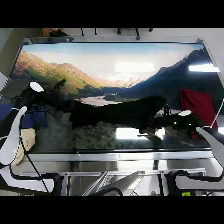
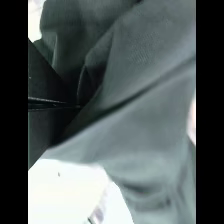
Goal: Fold the shirts.
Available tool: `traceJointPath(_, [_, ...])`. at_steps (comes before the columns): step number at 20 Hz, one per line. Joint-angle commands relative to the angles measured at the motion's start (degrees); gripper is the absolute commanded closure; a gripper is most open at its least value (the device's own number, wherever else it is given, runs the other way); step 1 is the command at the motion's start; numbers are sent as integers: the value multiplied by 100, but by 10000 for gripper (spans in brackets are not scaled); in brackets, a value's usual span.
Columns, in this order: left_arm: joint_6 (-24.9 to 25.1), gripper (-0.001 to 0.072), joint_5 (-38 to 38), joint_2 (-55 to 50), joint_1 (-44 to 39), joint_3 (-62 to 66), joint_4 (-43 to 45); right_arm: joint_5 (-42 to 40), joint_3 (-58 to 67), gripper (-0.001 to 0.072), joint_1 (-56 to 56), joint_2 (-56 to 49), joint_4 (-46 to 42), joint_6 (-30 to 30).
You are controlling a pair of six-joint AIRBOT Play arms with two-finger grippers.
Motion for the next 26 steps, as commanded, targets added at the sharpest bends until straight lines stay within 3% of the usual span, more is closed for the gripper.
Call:
traceJointPath(1, [-59, 696, -409, 715, 116, 660, -254, 1088, 1128, 687, -103, 588, 1093, -352])
traceJointPath(4, [-605, 696, -828, 1576, 413, 2295, -269, 1235, 3340, 687, -660, 1331, 1440, -326])
traceJointPath(7, [-887, 696, -640, 2310, 636, 4319, -289, 1058, 5914, 687, -1401, 1593, 1438, -258])
traceJointPath(9, [-885, 697, -46, 2898, 656, 5289, -234, 975, 7182, 687, -1814, 1648, 1419, -50])
traceJointPath(11, [-846, 697, 1025, 3679, 654, 5270, -162, 973, 7925, 687, -2144, 1727, 1421, 190])
traceJointPath(14, [-549, 698, 2470, 4848, 654, 4258, 549, 824, 8063, 687, -2304, 1969, 1344, 131])
traceJointPath(18, [-380, 698, 2723, 5149, 651, 3233, 1080, 1233, 7628, 687, -2304, 1799, 1460, 155])
traceJointPath(22, [-216, 698, 2249, 3901, 326, 2667, 468, 1692, 6037, 687, -1976, 1200, 1917, 66])
traceJointPath(26, [-24, 698, 2387, 1716, -442, 2559, 505, 769, 4559, 687, -1281, 269, 992, -140])
